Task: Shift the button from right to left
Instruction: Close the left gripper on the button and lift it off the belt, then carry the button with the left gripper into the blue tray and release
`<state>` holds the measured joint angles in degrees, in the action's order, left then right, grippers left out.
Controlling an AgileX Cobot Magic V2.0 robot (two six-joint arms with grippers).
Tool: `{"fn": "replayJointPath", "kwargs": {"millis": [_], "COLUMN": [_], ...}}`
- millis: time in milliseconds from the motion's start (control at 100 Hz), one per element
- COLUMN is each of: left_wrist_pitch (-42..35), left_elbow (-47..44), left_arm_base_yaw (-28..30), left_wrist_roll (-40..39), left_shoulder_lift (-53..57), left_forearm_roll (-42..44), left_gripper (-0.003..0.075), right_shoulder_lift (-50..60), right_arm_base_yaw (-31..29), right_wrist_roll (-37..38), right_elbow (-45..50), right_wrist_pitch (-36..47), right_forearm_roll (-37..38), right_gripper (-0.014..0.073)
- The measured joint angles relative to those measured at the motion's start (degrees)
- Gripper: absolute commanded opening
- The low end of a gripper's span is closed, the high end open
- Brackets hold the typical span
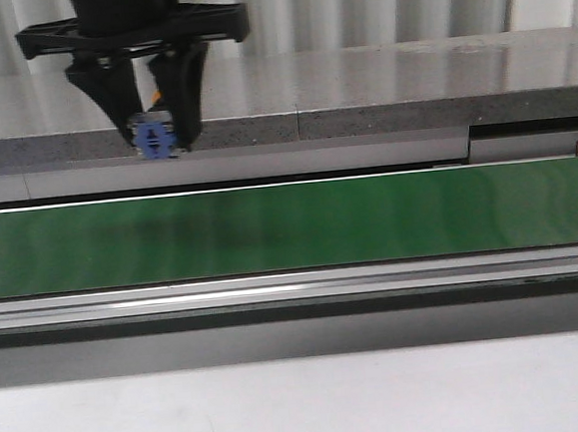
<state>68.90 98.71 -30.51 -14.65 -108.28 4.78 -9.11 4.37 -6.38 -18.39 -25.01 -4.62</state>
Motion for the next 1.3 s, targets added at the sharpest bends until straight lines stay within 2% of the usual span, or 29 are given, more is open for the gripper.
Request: {"fn": "replayJointPath", "kwargs": {"millis": [580,880,1300], "left_wrist_pitch": [1.73,1.95,1.98], "left_elbow": [0.00,0.00,-1.51], "left_arm_base_yaw": [23.06,34.18,47.85], "left_wrist_roll": [21.93,25.51,27.75], "left_shoulder_lift": [0.23,0.23,0.23], "left_forearm_roll": [0.60,0.81,1.04], "left_gripper": [0.0167,0.0100,0.0095], "right_shoulder_lift": [0.00,0.00,0.00], "right_arm_base_yaw": [0.00,0.00,0.00], "right_wrist_roll": [0.00,0.00,0.00], "right_elbow": [0.00,0.00,0.00], "right_wrist_pitch": [0.00,0.00,0.00], "right_forearm_roll": [0.00,0.00,0.00], "right_gripper": [-0.0068,-0.0068,-0.0068]}}
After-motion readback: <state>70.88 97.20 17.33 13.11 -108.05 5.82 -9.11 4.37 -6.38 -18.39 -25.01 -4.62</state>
